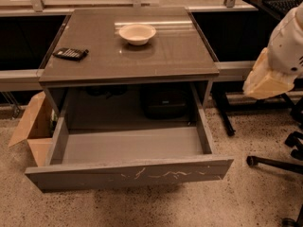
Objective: Close top drawer
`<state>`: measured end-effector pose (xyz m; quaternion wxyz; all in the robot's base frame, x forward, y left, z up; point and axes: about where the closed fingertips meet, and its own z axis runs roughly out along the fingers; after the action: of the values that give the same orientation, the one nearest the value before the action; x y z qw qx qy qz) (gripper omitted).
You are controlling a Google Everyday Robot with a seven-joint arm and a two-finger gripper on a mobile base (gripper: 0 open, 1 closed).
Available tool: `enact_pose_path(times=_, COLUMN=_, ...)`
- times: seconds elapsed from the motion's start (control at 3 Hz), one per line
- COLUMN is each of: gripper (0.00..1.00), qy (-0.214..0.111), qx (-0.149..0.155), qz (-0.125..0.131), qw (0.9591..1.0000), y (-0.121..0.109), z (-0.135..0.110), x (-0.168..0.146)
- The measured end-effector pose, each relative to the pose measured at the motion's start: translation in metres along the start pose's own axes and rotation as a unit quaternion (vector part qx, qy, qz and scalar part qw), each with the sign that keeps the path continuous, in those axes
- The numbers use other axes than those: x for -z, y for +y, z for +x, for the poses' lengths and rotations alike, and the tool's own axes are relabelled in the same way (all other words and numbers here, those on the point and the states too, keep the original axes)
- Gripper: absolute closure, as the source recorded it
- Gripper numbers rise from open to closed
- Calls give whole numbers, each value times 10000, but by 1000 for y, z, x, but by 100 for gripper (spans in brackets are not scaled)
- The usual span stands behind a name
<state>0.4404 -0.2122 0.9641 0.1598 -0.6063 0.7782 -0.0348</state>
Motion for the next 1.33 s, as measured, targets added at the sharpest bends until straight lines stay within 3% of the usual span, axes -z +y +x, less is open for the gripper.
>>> enact_pose_path(times=0.33, gripper=37, qy=-183, qx=76, qz=-391, qw=9990, y=13, z=-1, x=-51)
enact_pose_path(times=0.67, gripper=14, qy=-411, qx=190, qz=-879, qw=9951, y=31, z=-8, x=-101)
enact_pose_path(times=1.0, gripper=25, qy=-578, qx=265, qz=-1283, qw=9897, y=55, z=-16, x=-147)
enact_pose_path(times=1.33, gripper=48, qy=-625, qx=241, qz=-1461, qw=9870, y=69, z=-18, x=-167)
